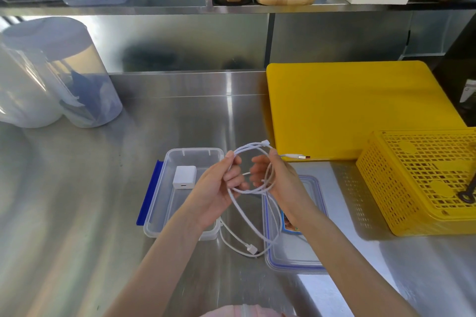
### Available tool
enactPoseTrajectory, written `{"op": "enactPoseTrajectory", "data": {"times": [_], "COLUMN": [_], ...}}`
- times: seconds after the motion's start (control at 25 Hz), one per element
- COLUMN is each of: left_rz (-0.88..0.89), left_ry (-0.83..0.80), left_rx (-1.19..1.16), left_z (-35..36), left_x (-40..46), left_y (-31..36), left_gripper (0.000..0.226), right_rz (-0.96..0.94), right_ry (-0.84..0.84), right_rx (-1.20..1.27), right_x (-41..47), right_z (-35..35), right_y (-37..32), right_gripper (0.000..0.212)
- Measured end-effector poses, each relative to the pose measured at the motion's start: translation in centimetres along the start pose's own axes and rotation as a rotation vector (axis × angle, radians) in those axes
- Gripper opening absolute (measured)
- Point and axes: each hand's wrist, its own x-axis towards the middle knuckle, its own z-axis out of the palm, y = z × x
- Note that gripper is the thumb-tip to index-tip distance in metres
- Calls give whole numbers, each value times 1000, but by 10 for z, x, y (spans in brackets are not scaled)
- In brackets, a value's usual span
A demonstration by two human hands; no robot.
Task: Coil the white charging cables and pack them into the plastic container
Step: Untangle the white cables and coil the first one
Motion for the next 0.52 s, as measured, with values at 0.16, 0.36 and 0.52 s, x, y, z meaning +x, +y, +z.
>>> {"op": "enactPoseTrajectory", "data": {"times": [0.16, 0.36, 0.52], "left_rz": [76, 15, -18], "left_ry": [139, 289, 256], "left_rx": [174, 100, 242], "left_z": [-14, -56, -62], "left_x": [1, -3, -3], "left_y": [8, 29, 27], "left_gripper": [32, 33, 31], "right_rz": [-55, -117, -187], "right_ry": [77, 271, 297], "right_rx": [187, 377, 104], "right_x": [7, 24, 27], "right_z": [-10, -70, -81], "right_y": [-4, -24, -19], "right_gripper": [32, 29, 31]}}
